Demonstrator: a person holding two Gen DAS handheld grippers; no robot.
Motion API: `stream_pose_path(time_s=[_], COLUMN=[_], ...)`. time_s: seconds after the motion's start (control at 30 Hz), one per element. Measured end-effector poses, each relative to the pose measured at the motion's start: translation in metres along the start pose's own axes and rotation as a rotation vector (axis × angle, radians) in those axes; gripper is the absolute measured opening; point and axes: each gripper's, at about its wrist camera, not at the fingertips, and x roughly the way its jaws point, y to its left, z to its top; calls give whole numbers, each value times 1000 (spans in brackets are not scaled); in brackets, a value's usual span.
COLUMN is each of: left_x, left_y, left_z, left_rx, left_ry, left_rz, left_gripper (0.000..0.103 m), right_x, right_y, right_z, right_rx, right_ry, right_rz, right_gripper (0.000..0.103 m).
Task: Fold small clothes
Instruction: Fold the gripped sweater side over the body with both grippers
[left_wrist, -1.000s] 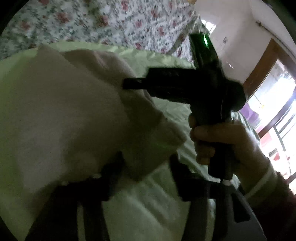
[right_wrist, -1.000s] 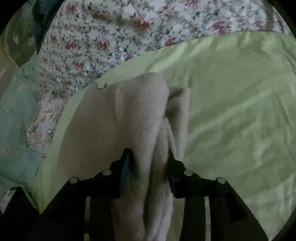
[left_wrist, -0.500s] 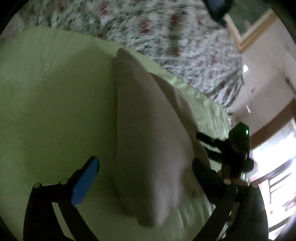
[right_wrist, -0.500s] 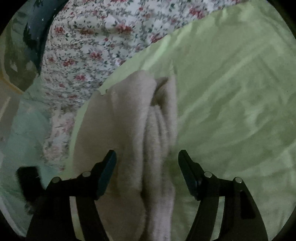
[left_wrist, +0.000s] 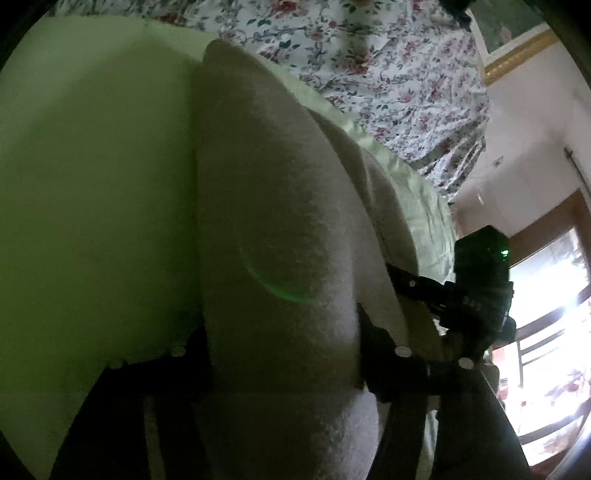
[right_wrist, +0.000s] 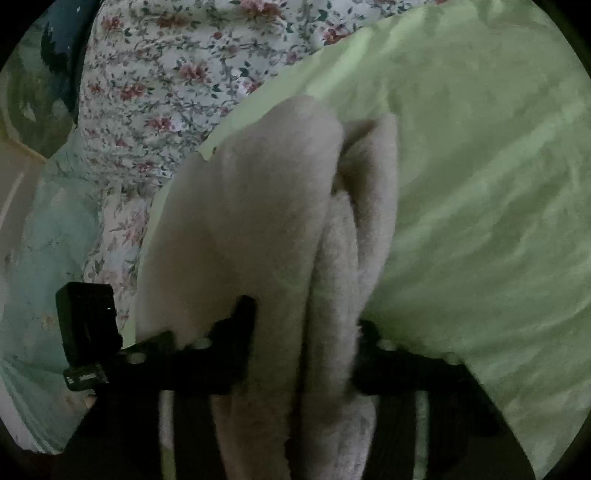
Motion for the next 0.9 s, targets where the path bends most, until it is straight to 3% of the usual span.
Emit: stream_pose_path(time_s=[0.17,0.37,0.53,0.73,0.83,0.9], left_x=[-39,-135,-188,-204,-192,-193], left_y=[-11,-5,20,65,94,105], left_z=[-12,-58,-103,-150,-162,-166], left_rx=[21,55,27,-61,-142,-196], left_ry=[-57,-157,-181,-166,-137,-139], left_rz=[1,52,115,132,142,104], left_gripper=[47,47,47,48,61,72], right_x=[-18,-26,3,45,59,62], right_y=[29,95,140,157,153,147], right_z=[-9,-39,-82,-124,-135,-137], right_rx=[-40,-115,-149,-150,-150,-137], right_ry=[-57,-58,-34,58,76,80], right_rz=[-14,104,211,228,173,158], right_gripper=[30,30,29,29,30,35])
